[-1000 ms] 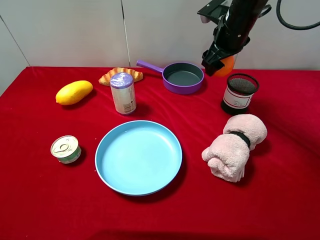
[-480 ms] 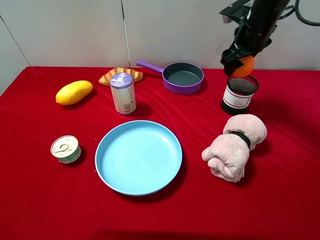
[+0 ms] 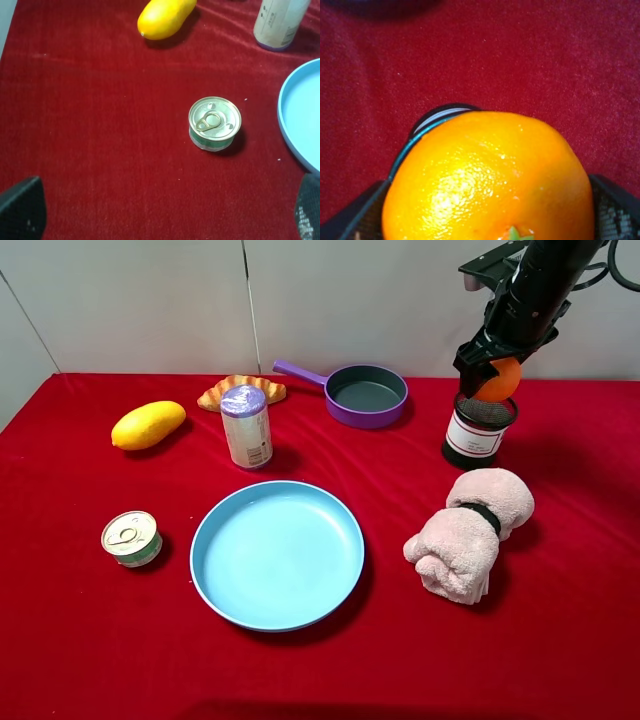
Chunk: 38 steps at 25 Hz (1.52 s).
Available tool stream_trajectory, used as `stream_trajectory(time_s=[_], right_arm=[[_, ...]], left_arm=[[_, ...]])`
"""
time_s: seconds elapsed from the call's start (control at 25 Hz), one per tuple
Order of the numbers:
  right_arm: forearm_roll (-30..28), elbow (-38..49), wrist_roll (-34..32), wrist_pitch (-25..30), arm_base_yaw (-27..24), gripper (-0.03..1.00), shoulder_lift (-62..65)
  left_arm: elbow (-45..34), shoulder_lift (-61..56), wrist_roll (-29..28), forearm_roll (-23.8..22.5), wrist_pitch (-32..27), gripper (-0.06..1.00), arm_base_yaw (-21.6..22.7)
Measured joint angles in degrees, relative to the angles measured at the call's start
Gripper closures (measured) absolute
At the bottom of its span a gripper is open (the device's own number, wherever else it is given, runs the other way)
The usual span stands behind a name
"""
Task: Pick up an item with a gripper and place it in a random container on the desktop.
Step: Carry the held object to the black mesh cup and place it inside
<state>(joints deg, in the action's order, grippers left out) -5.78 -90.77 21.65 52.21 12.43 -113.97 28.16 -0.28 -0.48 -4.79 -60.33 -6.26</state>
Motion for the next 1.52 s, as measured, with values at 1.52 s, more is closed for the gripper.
stream_trajectory(time_s=[1.52], right_arm=[[1.24,0.06,0.0,2.1,-1.02,0.41,-1.98]], left_arm=[[0.0,0.0,0.0,0.0,0.0,-0.05,0.0]])
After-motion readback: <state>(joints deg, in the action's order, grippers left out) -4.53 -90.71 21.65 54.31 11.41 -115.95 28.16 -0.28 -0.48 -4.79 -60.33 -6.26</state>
